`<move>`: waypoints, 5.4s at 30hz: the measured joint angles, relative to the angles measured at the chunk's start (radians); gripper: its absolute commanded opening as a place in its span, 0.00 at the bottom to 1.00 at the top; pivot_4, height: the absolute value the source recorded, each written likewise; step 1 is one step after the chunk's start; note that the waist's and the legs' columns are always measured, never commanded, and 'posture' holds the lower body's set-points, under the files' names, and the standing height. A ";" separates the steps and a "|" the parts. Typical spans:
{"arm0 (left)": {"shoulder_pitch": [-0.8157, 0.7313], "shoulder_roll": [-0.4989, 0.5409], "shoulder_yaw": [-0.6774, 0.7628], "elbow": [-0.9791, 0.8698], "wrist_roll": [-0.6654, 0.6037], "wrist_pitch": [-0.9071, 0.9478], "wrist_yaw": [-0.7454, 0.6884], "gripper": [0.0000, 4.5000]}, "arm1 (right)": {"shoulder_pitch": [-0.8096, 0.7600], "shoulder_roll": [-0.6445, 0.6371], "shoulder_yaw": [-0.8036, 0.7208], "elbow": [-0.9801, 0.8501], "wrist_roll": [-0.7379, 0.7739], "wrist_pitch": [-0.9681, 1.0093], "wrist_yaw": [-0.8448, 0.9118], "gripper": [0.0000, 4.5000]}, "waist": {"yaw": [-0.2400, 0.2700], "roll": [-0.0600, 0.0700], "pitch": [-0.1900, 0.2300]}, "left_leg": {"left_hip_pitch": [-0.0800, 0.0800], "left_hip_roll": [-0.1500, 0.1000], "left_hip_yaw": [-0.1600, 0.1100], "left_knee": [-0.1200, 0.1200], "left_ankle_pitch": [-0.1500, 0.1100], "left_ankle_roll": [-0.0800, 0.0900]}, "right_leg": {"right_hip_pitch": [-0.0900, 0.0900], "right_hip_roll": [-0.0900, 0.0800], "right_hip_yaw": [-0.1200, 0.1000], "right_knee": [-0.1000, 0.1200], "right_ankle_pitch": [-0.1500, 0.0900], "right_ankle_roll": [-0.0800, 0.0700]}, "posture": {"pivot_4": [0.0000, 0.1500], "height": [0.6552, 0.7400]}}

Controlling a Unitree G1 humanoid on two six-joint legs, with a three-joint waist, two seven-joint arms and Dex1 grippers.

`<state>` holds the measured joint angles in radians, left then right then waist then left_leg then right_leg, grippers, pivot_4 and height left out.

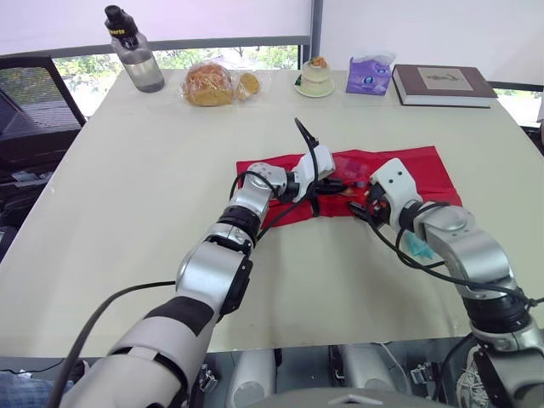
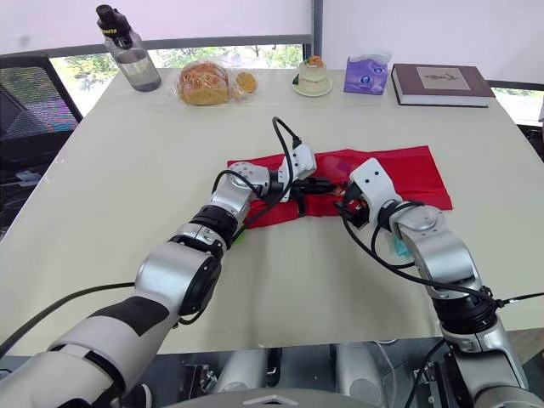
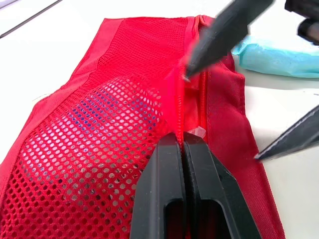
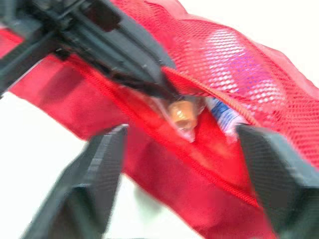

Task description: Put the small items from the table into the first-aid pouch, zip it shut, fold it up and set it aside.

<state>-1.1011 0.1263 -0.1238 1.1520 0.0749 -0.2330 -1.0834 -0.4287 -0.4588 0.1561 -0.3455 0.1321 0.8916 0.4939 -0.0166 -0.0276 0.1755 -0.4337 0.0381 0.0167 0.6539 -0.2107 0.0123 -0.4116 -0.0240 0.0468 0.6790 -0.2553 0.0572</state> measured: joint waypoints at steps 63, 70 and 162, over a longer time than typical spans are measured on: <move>0.514 0.448 0.055 -0.836 -0.125 0.436 0.034 0.00 | 0.962 -0.188 -0.980 -0.461 0.781 -0.363 0.294 0.99 | -0.015 0.001 -0.002 | 0.004 0.002 0.002 0.000 0.000 0.000 | 0.003 0.000 0.003 -0.001 0.000 0.000 | 1.00 0.98; 0.514 0.460 0.054 -0.857 -0.156 0.476 0.035 0.14 | 0.965 -0.210 -1.014 -0.456 0.811 -0.382 0.302 1.00 | -0.014 0.001 -0.002 | 0.004 0.002 0.002 0.000 0.000 0.000 | 0.003 0.000 0.002 -0.001 0.000 0.000 | 1.00 0.98; -0.057 -0.048 -0.109 0.017 0.118 -0.020 0.146 0.01 | 0.647 -0.274 -0.423 -0.154 0.345 -0.235 0.023 1.00 | 0.003 0.001 -0.002 | 0.001 -0.001 0.002 0.002 0.000 0.001 | 0.002 0.009 0.019 -0.001 -0.001 0.001 | 1.00 0.98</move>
<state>-1.1581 0.0784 -0.2332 1.1690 0.1929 -0.2529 -0.9372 0.2188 -0.7325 -0.2673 -0.4993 0.4773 0.6567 0.5166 -0.0131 -0.0270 0.1738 -0.4327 0.0372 0.0189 0.6561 -0.2104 0.0129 -0.4095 -0.0147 0.0656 0.6782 -0.2558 0.0582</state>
